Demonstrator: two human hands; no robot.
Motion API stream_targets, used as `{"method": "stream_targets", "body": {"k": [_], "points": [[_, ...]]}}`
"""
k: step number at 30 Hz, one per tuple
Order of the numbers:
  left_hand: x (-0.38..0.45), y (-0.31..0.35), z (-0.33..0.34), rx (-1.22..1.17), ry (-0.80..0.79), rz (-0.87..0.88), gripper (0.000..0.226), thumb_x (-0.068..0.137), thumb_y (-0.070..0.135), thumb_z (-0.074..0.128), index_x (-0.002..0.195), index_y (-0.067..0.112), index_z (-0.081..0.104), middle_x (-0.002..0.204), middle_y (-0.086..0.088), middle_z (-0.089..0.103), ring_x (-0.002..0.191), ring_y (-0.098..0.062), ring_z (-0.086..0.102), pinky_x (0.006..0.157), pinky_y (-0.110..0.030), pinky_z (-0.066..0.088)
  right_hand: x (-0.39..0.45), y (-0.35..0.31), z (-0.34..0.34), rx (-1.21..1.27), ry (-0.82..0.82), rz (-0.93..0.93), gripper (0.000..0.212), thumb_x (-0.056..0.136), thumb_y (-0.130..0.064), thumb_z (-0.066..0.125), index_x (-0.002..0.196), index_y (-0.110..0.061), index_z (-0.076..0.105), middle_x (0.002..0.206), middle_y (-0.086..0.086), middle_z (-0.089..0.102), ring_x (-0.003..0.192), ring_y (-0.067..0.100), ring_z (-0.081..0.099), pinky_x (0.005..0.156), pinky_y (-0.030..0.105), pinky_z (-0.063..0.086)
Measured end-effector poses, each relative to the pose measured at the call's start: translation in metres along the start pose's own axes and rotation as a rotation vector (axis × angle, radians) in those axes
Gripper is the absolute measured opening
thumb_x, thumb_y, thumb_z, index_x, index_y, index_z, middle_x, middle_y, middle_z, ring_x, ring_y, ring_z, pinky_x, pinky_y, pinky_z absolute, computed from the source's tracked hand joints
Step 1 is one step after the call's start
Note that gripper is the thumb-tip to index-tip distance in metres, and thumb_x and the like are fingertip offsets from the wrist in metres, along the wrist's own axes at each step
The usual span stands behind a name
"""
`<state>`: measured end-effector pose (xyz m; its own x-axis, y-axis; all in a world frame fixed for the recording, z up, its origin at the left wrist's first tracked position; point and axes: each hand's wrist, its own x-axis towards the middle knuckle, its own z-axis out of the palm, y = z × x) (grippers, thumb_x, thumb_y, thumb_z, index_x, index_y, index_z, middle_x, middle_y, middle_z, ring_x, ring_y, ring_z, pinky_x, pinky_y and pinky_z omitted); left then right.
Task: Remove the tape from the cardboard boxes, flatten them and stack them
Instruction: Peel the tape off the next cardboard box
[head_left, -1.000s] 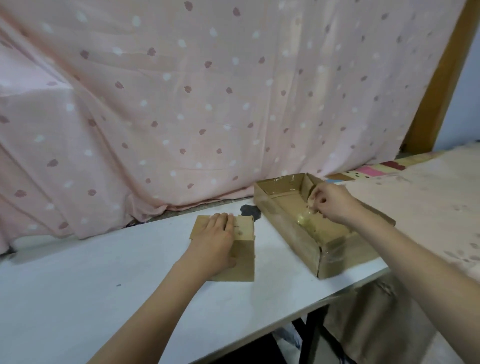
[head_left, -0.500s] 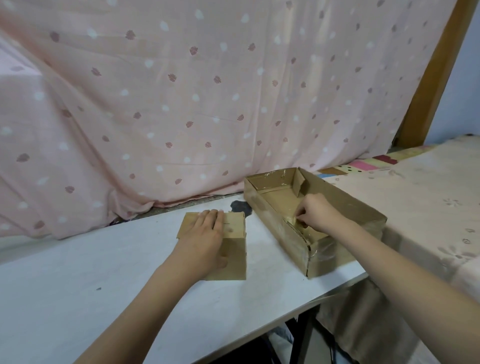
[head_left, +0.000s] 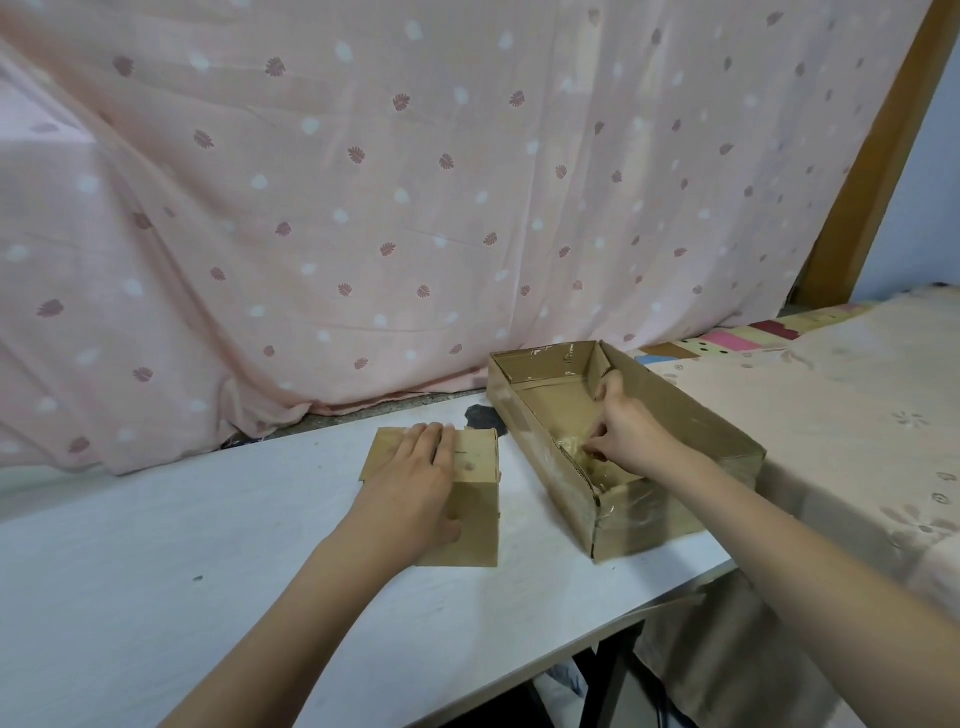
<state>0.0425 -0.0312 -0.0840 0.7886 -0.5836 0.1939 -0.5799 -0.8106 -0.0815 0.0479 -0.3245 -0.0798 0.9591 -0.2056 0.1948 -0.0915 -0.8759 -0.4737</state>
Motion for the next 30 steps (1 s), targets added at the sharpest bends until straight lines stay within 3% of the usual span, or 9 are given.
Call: {"method": "stream_targets", "body": {"k": [2,5,10,15,18,21,24,27,30], "points": [[0.000,0.000,0.000,-0.003,0.000,-0.003,0.107,0.086,0.046,0.065,0.156,0.006,-0.005,0.165,-0.010,0.003,0.152,-0.026,0.000,0.124,-0.036,0.007,0.004,0.001,-0.001,-0.038,0.013,-0.016,0.043,0.081,-0.007,0.077,0.101,-0.015,0.040,0.074,0.000,0.067,0.069,0.014,0.062,0.055,0.021,0.040],[0.001,0.001,-0.001,-0.009,0.004,-0.004,0.106,0.087,0.047,0.064,0.156,0.007,-0.005,0.165,-0.009,0.003,0.152,-0.025,0.000,0.124,-0.036,0.007,0.007,0.004,-0.003,-0.136,-0.007,-0.049,0.016,0.085,-0.014,0.076,0.075,-0.018,0.064,0.077,0.002,0.069,0.077,0.021,0.062,0.061,0.024,0.041],[0.000,-0.001,-0.001,-0.022,0.014,0.006,0.106,0.086,0.046,0.066,0.157,0.007,-0.003,0.165,-0.009,0.004,0.152,-0.025,0.001,0.124,-0.035,0.006,0.002,0.005,0.001,-0.145,-0.035,-0.059,0.039,0.096,-0.013,0.057,0.059,-0.025,0.060,0.071,0.008,0.070,0.075,0.026,0.065,0.076,0.036,0.054],[-0.001,-0.005,-0.004,-0.049,0.014,0.003,0.106,0.086,0.046,0.066,0.157,0.008,-0.002,0.164,-0.008,0.006,0.152,-0.025,0.003,0.124,-0.034,0.007,0.003,0.000,0.001,-0.035,-0.037,0.018,0.022,0.098,-0.011,0.052,0.100,-0.016,0.073,0.090,0.007,0.073,0.086,0.023,0.070,0.085,0.041,0.057],[-0.003,-0.006,-0.005,-0.062,0.015,0.003,0.105,0.086,0.046,0.066,0.157,0.008,-0.001,0.164,-0.008,0.006,0.152,-0.024,0.004,0.123,-0.034,0.007,0.000,-0.004,0.000,0.218,-0.099,0.091,0.011,0.094,-0.008,0.060,0.097,-0.016,0.067,0.103,0.001,0.073,0.087,0.015,0.074,0.090,0.040,0.058],[-0.004,-0.007,-0.006,-0.068,0.011,0.001,0.105,0.087,0.046,0.067,0.157,0.008,-0.002,0.164,-0.009,0.007,0.152,-0.025,0.004,0.123,-0.034,0.007,-0.004,-0.006,-0.004,0.286,-0.136,0.064,0.014,0.085,-0.010,0.075,0.094,-0.014,0.064,0.111,-0.002,0.070,0.105,0.013,0.067,0.103,0.035,0.048],[-0.006,-0.007,-0.008,-0.071,0.007,-0.001,0.105,0.087,0.045,0.068,0.157,0.008,-0.002,0.164,-0.008,0.007,0.151,-0.025,0.004,0.123,-0.034,0.008,-0.008,-0.008,-0.008,0.296,-0.177,0.053,0.016,0.081,-0.008,0.080,0.090,-0.012,0.068,0.098,-0.003,0.072,0.098,0.015,0.070,0.101,0.038,0.051],[-0.007,-0.007,-0.010,-0.074,0.007,0.001,0.105,0.086,0.044,0.069,0.157,0.009,0.000,0.163,-0.008,0.009,0.151,-0.025,0.006,0.123,-0.033,0.010,-0.012,-0.011,-0.013,0.426,-0.279,0.047,0.027,0.077,0.008,0.077,0.095,-0.011,0.067,0.107,0.007,0.065,0.092,0.020,0.070,0.097,0.039,0.055],[-0.009,-0.008,-0.013,-0.090,-0.003,0.001,0.104,0.086,0.045,0.070,0.157,0.010,0.003,0.161,-0.006,0.013,0.150,-0.023,0.009,0.121,-0.031,0.011,-0.016,-0.017,-0.023,0.372,-0.380,0.036,0.040,0.074,0.007,0.078,0.104,-0.016,0.066,0.116,0.009,0.058,0.107,0.025,0.062,0.096,0.040,0.052]]}}
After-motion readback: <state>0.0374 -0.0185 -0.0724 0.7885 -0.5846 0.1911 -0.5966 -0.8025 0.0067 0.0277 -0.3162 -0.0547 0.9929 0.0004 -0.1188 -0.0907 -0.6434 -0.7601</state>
